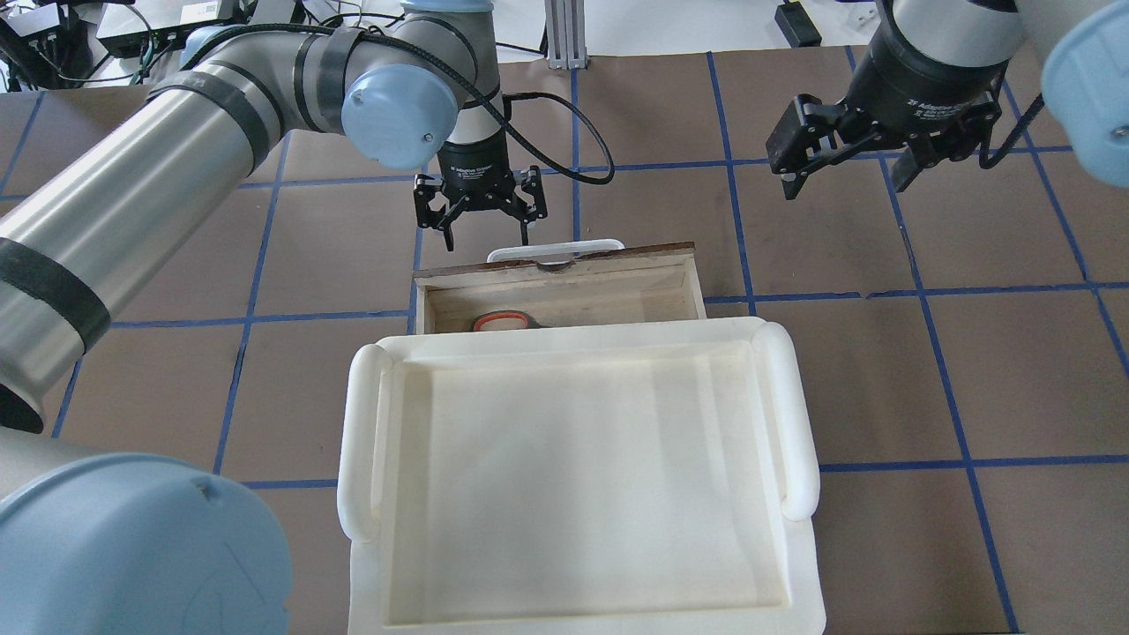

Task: Put scissors in drawer and close it
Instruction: 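Lower the left gripper onto the drawer's far edge near the handle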

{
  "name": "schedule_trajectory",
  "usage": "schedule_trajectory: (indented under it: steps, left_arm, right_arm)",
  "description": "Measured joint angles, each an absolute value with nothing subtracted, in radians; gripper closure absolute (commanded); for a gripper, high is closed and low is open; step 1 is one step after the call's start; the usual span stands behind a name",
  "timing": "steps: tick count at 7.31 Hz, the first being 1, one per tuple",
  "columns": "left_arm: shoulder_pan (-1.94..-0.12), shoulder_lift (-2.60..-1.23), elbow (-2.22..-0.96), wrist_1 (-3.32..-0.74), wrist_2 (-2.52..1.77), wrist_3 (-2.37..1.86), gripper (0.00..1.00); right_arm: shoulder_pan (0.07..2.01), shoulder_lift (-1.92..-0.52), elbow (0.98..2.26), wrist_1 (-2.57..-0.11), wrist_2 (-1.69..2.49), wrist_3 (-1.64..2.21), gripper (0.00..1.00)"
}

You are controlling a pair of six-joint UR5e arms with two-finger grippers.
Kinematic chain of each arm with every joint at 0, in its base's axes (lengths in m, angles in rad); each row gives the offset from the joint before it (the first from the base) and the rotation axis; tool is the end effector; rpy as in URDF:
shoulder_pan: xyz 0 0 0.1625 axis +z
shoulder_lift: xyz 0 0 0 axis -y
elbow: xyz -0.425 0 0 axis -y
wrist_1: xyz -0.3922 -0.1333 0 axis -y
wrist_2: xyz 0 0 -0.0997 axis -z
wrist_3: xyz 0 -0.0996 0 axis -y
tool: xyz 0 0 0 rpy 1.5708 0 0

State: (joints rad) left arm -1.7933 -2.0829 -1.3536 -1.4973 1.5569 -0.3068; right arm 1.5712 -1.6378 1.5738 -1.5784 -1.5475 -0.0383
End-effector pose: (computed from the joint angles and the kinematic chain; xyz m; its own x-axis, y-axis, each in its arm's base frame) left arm -0.2768 -0.6130 0.2999 -0.9954 -0.0799 -0.0534 -0.0895 0.9728 0.2134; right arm 0.1358 -0.4695 0.5194 -0.9990 -0.0403 -0.0205 -0.0387 0.9966 -0.0724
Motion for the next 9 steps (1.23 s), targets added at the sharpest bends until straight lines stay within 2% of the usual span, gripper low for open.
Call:
schedule_trajectory:
  steps: [9]
  left_arm:
    - [-1.800, -2.085, -1.362, -1.526, 1.512, -0.468, 0.00]
  right_arm:
    - [1.571, -1.639, 1.574, -1.574, -1.548, -0.038, 0.00]
